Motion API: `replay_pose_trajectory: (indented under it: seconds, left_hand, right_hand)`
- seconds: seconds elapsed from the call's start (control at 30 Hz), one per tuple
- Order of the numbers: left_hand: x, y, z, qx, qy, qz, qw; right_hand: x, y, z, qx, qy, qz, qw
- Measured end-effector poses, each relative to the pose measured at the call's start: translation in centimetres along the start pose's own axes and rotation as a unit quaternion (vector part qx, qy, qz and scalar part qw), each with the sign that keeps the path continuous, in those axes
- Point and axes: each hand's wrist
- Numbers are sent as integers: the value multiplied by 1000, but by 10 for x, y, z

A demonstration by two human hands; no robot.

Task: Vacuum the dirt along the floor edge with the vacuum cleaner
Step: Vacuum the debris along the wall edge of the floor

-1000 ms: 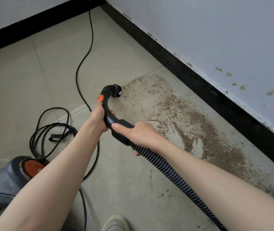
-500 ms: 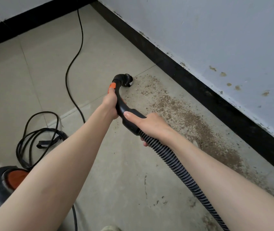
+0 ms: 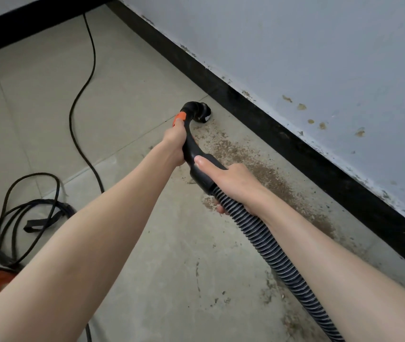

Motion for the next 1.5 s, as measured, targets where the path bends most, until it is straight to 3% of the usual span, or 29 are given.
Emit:
replay_pose_trajectory:
  seconds: [0.3,0.47,1.03,1.5]
  left_hand:
    - [-2,29,-21,-66,-27,38,997]
    - [-3,24,-30,-72,-26,23,997]
    - [-47,-150,-93,92,-62,-161,981]
    - [-60,-139,-76,103,-106,-152,977]
  right_hand:
    - [3,-19,-16,55,24,8,998]
    - [4,-19,-28,46,17,7,999]
    - [-6,56,-95,-140,-91,-148,975]
    - [9,57,-79,-113,-77,-168,976]
Point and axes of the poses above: each hand's wrist, its own z-axis towards the middle knuckle, its own y-axis out of the palm, x = y × z, and after that the axes turned 8 degrees about x, right-handed
